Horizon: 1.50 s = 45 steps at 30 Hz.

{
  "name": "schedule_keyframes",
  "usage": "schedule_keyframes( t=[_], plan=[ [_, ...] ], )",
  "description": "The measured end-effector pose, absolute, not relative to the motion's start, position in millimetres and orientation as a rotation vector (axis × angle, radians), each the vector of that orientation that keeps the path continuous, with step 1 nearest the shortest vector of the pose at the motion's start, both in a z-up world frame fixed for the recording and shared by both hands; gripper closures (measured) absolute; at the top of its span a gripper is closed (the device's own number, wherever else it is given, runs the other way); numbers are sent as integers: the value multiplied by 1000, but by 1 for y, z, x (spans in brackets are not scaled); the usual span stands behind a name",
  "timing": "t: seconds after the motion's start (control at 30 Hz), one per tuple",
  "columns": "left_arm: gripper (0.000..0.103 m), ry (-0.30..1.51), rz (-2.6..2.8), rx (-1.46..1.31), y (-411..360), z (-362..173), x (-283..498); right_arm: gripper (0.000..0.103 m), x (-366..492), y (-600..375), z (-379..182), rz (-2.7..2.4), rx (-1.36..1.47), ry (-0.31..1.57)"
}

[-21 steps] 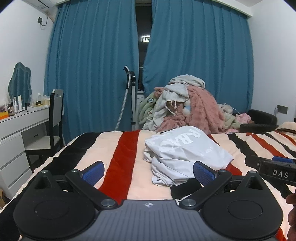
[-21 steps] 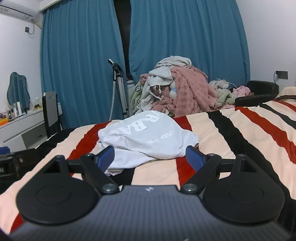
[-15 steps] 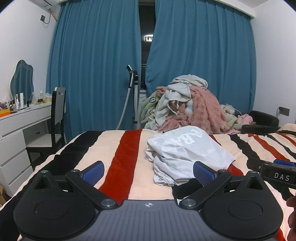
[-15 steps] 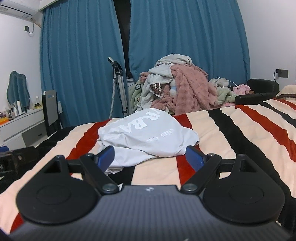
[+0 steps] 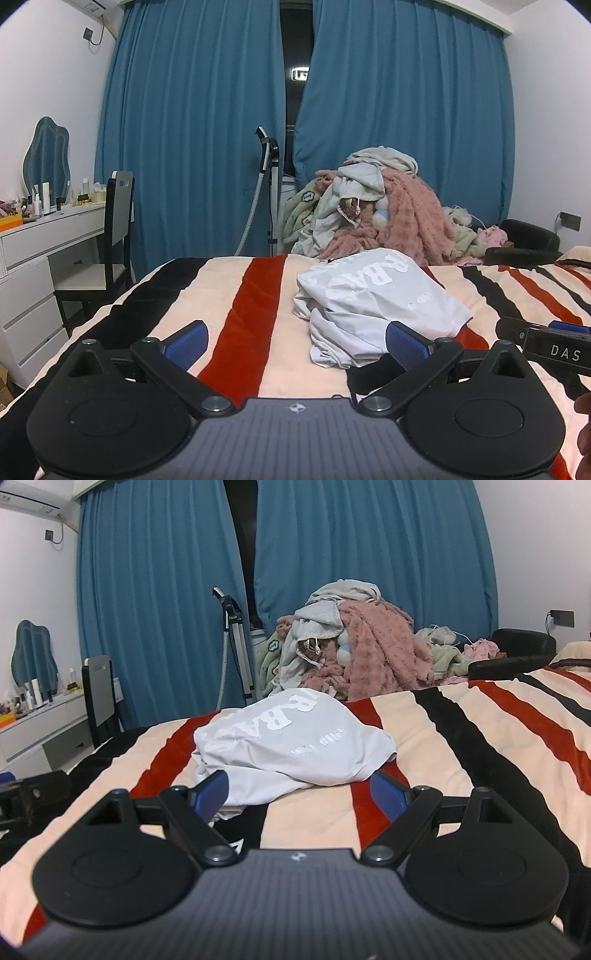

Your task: Fold clothes

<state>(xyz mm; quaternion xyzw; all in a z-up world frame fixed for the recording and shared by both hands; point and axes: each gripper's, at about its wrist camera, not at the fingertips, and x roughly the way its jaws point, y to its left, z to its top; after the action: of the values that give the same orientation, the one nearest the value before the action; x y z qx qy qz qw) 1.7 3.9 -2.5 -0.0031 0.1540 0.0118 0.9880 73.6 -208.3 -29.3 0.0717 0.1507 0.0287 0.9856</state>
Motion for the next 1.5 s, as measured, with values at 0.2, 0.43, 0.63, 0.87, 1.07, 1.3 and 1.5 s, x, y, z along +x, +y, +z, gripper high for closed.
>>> schedule_keyframes(
  t=[0.2,0.43,0.63,0.87,1.07,1.3,1.5],
  plan=[
    [0,315,21,-16,5,-3,3,18,75,-206,-29,56,134,308],
    [0,325,21,-24,6,-5,4,18,75,-207,-29,51,134,307],
    [0,331,19,-25,6,-6,5,18,75,-206,-29,54,136,311],
    [0,349,5,-39,7,-8,8,18,75,-207,-29,64,133,318],
    [0,352,-1,-29,5,-11,7,18,75,-207,-29,59,134,319],
    [0,433,-88,19,-10,-22,39,18,72,-213,-26,25,169,320],
    [1,532,-195,141,-47,-49,103,18,76,-223,-27,-18,187,325]
  ],
)
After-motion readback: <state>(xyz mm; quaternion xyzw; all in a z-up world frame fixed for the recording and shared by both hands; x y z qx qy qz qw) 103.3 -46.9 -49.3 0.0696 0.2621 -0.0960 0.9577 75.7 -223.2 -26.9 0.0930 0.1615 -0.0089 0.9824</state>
